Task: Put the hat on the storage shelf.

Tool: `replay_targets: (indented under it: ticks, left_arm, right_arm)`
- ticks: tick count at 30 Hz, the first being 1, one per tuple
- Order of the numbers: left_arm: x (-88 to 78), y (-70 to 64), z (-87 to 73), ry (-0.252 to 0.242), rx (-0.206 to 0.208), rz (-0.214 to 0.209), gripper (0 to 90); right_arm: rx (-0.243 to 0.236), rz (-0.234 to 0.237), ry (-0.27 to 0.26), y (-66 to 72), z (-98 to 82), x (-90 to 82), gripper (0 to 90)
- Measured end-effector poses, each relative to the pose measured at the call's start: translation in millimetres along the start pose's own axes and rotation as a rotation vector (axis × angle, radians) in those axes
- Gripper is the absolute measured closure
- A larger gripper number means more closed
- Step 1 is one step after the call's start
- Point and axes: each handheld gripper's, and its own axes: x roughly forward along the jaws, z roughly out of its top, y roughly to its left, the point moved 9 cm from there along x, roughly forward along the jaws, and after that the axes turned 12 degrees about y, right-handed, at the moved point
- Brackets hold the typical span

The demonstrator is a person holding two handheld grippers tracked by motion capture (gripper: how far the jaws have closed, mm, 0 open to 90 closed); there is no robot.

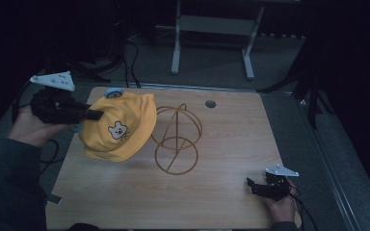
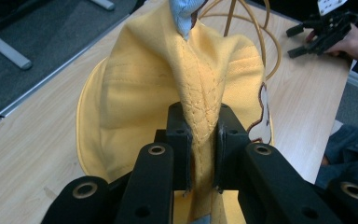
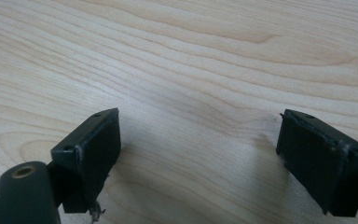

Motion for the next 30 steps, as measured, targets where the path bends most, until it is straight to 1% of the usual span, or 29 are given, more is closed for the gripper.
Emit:
replay_targets:
  ticks: [3, 6, 13, 30]
  left_arm:
    - [-0.6, -0.3, 2.4, -0.004, -0.001, -0.001, 79.2]
    - [-0.5, -1.4, 4.9, -0.003, 0.007, 0.001, 79.3]
    - [2.0, -3.6, 11.0, -0.010, 0.018, -0.011, 79.2]
    - [4.2, -9.2, 28.7, -0.001, 0.050, -0.016, 79.2]
  right_arm:
    - [-0.001, 0.000, 0.000, 0.0, 0.0, 0.0, 13.7]
    - [-0.001, 0.000, 0.000, -0.1, 0.0, 0.0, 13.7]
    - [0.000, 0.000, 0.000, 0.0, 0.0, 0.0, 13.7]
    - [0.000, 0.000, 0.000, 0.0, 0.0, 0.0, 13.7]
